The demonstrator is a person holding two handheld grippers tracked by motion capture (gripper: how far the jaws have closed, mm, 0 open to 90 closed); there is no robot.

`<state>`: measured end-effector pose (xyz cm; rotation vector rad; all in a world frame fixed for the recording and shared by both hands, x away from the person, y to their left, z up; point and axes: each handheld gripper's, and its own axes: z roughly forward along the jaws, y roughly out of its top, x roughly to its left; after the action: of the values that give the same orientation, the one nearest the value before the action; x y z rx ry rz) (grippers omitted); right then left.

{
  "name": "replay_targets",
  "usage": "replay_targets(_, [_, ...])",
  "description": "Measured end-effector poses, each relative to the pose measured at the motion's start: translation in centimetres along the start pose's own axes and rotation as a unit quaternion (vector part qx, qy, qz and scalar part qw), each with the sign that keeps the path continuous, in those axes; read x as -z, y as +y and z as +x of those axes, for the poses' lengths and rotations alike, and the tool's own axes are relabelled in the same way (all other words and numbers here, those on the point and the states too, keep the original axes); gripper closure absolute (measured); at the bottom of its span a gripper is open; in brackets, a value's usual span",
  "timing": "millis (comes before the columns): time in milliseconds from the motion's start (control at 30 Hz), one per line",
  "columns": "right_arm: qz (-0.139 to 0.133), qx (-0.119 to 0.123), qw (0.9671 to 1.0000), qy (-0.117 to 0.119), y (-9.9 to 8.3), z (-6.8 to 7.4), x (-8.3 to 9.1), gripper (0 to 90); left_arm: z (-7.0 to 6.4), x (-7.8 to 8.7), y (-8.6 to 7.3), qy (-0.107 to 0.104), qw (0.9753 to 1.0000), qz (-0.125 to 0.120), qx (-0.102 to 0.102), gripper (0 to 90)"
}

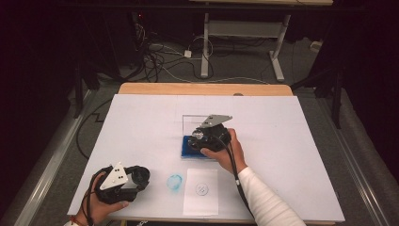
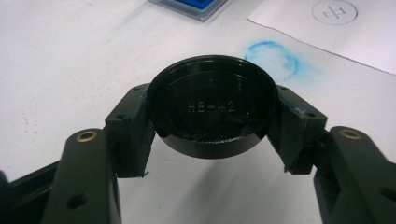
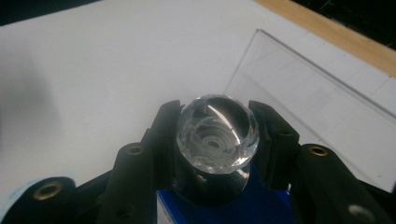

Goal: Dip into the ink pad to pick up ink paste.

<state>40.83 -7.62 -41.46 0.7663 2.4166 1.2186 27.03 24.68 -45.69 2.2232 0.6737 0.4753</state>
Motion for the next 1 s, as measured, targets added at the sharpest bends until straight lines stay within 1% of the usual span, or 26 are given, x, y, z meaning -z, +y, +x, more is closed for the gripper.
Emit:
replay_targets(67, [-0.01,0.004,0.9999,0.005,0.0,0.0,1.0,57.0,0.0,0.0,0.0,0.003,1.0,-0.001,0.003,36.2])
replay_targets(167, [-0.027,0.011,0.9996,0.003,0.1,0.2,2.4,57.0,0.0,0.0,0.0,0.006,1.0,0.0,0.004,36.2])
replay_targets(200, [-0.031,0.01,0.9994,0.006,0.1,0.2,2.7,57.0,0.1,0.0,0.0,0.006,1.0,0.001,0.003,36.2])
replay_targets(333, [-0.044,0.026,0.9987,0.007,0.3,0.6,4.1,57.0,0.0,0.0,0.0,0.008,1.0,0.001,0.0,36.2])
replay_targets(433, [-0.056,0.029,0.9979,0.012,0.5,0.8,5.1,57.0,-0.1,0.0,0.0,0.007,1.0,0.0,0.0,36.2])
replay_targets(500, [-0.059,0.036,0.9976,0.012,0.6,0.9,5.8,57.0,-0.1,0.0,0.0,0.007,1.0,-0.001,-0.001,36.2])
replay_targets(633, [-0.065,0.035,0.9972,0.014,0.6,1.0,6.8,57.0,0.0,-0.1,0.1,0.006,1.0,-0.002,-0.001,36.2])
replay_targets(733, [-0.066,0.035,0.9971,0.015,0.5,1.0,7.4,57.0,0.0,-0.1,0.2,0.003,1.0,-0.001,-0.004,36.2])
replay_targets(933, [-0.064,0.037,0.9972,0.014,0.1,1.3,8.1,57.0,0.0,-0.2,0.3,0.001,1.0,-0.002,-0.007,36.2])
replay_targets(1000, [-0.062,0.038,0.9972,0.017,0.0,1.4,8.2,57.0,0.0,-0.2,0.3,0.001,1.0,-0.002,-0.008,36.2])
